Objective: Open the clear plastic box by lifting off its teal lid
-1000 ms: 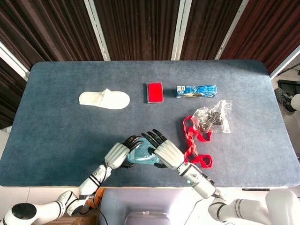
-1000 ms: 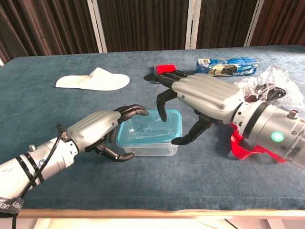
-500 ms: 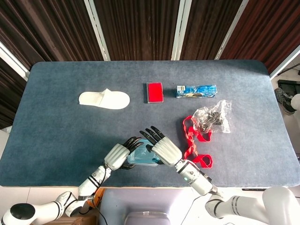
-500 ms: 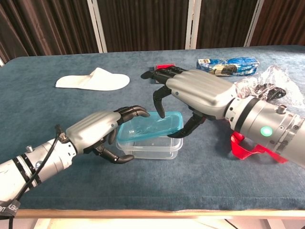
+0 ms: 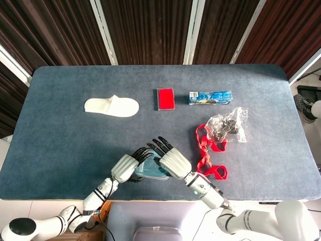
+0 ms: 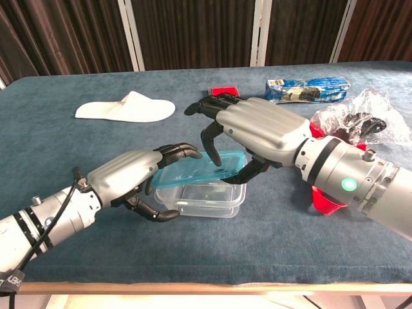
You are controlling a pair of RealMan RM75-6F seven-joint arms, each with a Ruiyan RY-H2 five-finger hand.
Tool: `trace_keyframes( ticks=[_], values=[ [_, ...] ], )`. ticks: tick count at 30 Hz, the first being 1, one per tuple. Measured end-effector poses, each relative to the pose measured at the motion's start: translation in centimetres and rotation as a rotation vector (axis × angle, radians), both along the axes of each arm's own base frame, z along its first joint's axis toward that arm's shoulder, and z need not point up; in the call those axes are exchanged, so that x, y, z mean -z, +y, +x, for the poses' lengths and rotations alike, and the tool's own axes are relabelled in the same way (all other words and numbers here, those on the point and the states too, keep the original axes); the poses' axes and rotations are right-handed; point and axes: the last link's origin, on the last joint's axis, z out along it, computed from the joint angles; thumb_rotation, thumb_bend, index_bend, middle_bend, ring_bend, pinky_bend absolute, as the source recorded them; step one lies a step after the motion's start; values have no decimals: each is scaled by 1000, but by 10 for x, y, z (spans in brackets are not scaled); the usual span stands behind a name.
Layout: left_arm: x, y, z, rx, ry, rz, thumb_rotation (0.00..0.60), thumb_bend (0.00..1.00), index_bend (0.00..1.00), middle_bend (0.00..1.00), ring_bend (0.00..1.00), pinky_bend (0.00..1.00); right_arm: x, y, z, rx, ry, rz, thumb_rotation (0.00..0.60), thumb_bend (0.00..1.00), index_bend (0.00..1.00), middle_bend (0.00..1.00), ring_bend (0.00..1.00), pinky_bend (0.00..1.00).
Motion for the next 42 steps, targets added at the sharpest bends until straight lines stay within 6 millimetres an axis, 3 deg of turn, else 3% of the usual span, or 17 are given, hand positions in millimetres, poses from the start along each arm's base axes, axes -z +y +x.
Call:
trace_keyframes(
  ticks=[7,10,12,17,21,42],
  values=[
    [-1,-1,1,7,-6,4,600,303,138,701,487,602,-2,1,1,-9,-12,-13,600,768,784,236,58,0],
    [-2,-3,0,17,-1,-3,600,303,135,626,390,415,-6,3,3,-11,-33,-26,600,773,791,243,62,0],
    [-2,-4,0,25,0,-5,600,303,128,522,273,256,-8,2,4,-11,-44,-33,600,774,793,244,64,0],
    [-4,-5,2,42,-15,8,600,305,42,212,30,110,-14,2,6,-13,-64,-47,600,774,793,246,71,0],
    [-7,-4,5,57,-41,32,600,303,0,9,0,11,-17,2,7,-15,-76,-54,600,774,794,248,78,0],
    [-19,4,8,55,-98,107,600,307,0,0,0,0,-40,-1,4,-37,-96,-100,600,774,794,249,81,0]
  ],
)
